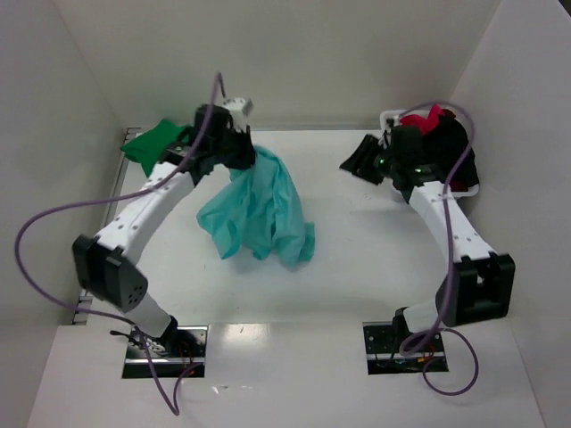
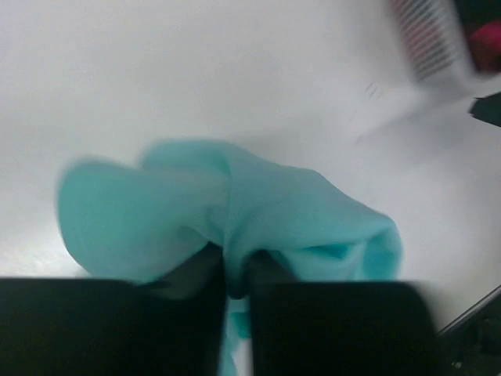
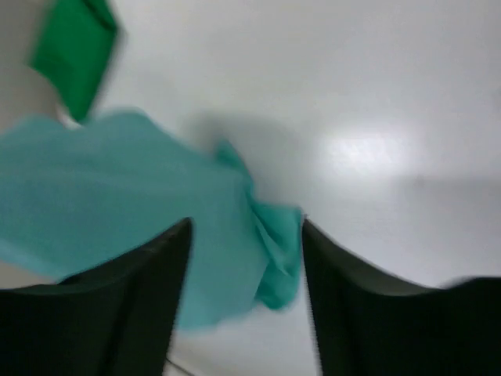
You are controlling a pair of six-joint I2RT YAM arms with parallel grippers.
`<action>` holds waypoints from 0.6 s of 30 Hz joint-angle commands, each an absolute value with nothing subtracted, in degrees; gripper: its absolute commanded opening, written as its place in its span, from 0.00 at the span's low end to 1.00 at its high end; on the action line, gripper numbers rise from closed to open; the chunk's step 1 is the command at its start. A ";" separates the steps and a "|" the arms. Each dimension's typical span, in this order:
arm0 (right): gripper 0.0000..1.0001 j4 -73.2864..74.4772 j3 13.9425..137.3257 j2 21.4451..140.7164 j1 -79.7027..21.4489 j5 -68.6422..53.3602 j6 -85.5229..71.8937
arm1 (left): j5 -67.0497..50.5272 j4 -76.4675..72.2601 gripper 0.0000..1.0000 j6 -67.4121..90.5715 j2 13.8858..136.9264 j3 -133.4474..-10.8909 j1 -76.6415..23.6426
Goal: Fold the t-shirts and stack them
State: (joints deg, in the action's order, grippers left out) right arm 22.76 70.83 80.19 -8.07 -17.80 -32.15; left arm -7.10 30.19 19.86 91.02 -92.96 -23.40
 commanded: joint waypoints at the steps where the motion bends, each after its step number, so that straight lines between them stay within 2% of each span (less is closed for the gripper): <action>1: 0.77 24.70 69.08 78.31 -7.91 -14.67 -29.27 | -10.81 30.59 0.85 21.01 94.53 -87.34 -23.20; 2: 0.81 24.70 69.08 78.31 -7.91 -14.42 -29.27 | -10.81 30.59 0.92 21.01 95.00 -85.94 -23.20; 4: 0.87 24.70 69.08 78.31 -7.91 -13.52 -29.27 | -9.92 30.81 1.00 20.48 95.01 -83.33 -23.20; 11: 0.90 25.75 72.89 80.72 -11.53 -14.42 -29.57 | -4.92 35.41 1.00 22.13 90.90 -77.37 -23.20; 18: 0.91 25.75 73.21 84.32 -16.52 -15.29 -30.59 | -6.50 36.91 1.00 29.47 80.66 -61.79 -23.25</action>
